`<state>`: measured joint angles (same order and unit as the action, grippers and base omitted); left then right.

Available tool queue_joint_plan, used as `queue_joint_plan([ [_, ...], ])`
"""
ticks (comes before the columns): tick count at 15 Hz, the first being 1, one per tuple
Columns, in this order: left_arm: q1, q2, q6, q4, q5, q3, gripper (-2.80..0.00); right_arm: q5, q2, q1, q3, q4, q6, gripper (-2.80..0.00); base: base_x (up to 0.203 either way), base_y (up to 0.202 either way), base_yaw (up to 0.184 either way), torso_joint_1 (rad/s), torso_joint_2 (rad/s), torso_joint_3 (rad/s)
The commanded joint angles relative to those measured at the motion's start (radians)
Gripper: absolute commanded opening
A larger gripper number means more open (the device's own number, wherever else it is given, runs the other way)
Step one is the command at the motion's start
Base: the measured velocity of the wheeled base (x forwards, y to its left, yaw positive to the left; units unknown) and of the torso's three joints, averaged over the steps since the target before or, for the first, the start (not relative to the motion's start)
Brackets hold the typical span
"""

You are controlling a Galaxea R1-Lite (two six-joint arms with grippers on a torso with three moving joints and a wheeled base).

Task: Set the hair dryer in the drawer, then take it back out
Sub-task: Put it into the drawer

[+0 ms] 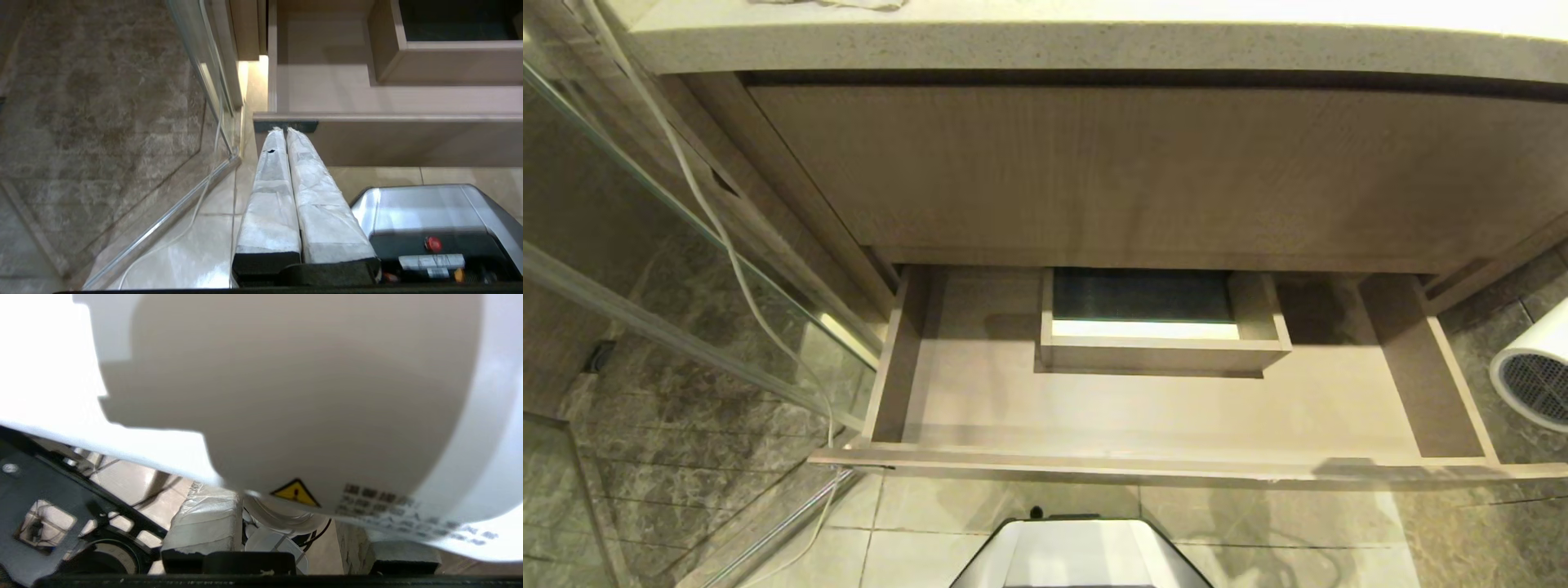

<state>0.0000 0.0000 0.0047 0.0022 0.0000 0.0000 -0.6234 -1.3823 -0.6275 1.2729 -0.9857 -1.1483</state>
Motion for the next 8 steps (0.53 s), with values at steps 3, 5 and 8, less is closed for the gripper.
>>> queue_joint_plan([
  [3, 0.0, 0.0, 0.0, -0.001, 0.0, 0.002, -2.8, -0.017, -0.077, -0.002, 0.034, -0.017, 0.052, -2.8, 0.0, 0.0, 0.0, 0.151, 0.14, 0.289],
  [5, 0.0, 0.0, 0.0, -0.001, 0.0, 0.002, -2.8, -0.02, -0.131, -0.001, 0.066, -0.019, 0.089, -2.8, 0.0, 0.0, 0.0, 0.088, 0.06, 0.125],
  [8, 0.0, 0.0, 0.0, -0.001, 0.0, 0.002, -2.8, -0.015, -0.214, 0.003, 0.119, -0.023, 0.172, -2.8, 0.0, 0.0, 0.0, 0.05, 0.02, 0.063],
])
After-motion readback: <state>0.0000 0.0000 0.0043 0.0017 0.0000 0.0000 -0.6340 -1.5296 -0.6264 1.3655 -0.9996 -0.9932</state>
